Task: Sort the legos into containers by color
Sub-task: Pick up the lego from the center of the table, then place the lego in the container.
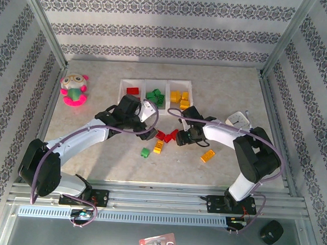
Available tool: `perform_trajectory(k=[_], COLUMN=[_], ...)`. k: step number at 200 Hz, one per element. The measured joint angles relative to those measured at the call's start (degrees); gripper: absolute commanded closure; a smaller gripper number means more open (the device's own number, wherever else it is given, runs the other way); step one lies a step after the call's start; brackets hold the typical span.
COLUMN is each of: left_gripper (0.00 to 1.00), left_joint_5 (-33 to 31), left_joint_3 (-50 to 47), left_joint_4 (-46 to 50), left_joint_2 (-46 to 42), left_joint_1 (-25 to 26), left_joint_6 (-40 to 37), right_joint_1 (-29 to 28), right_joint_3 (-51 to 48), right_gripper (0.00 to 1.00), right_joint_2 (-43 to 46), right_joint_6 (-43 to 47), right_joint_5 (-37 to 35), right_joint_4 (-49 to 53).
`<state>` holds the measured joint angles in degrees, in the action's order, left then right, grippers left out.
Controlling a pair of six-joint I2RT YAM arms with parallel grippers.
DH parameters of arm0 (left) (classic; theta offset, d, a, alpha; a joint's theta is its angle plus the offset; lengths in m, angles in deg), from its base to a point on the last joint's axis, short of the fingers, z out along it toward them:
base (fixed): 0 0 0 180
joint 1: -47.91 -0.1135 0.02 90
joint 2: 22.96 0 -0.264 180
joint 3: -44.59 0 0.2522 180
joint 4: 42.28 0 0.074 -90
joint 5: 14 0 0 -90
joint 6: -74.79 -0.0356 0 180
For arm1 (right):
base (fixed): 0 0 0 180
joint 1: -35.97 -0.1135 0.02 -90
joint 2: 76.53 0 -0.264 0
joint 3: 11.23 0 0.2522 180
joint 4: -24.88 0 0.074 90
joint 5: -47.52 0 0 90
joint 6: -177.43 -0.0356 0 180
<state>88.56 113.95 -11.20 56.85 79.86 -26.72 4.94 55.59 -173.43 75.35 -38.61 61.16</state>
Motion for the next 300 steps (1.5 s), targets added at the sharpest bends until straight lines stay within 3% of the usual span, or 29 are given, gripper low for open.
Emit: perform_trajectory(k=[52, 91, 131, 167, 237, 300], left_gripper=[0.01, 0.01, 0.01, 0.01, 0.01, 0.01], left_joint_5=[-5.25, -8.66, -10.27, -10.25, -10.19, -12.00], left_joint_3=[0.57, 1.07, 1.16, 1.11, -6.43, -6.51], left_joint_4=[2.56, 5.07, 5.64, 5.64, 6.56, 12.17], left_joint_2=[0.09, 0.39, 1.25, 1.49, -6.32, -12.13], left_joint_1=[-0.02, -0.02, -0.02, -0.37, -5.03, -6.05], left_joint_6=[14.40, 23.63, 33.68, 41.92, 53.90, 53.79], right_joint_1=[0.00, -0.76, -1.14, -1.77, -4.09, -5.64], right_joint_3=[0.96, 0.11, -0.11, 5.95, 28.24, 48.41], right_gripper=[0.69, 0.74, 0.77, 0.78, 0.77, 0.74], right_joint_2=[-0.76, 0.92, 9.07, 9.70, -7.67, -25.73], right_joint_6=[-1.20, -1.53, -1.29, 0.07, 2.12, 0.50], right_joint_5=[-1.49, -1.29, 0.09, 2.89, 7.82, 10.95], right_joint_4=[0.35, -0.42, 0.39, 0.39, -5.95, -9.60])
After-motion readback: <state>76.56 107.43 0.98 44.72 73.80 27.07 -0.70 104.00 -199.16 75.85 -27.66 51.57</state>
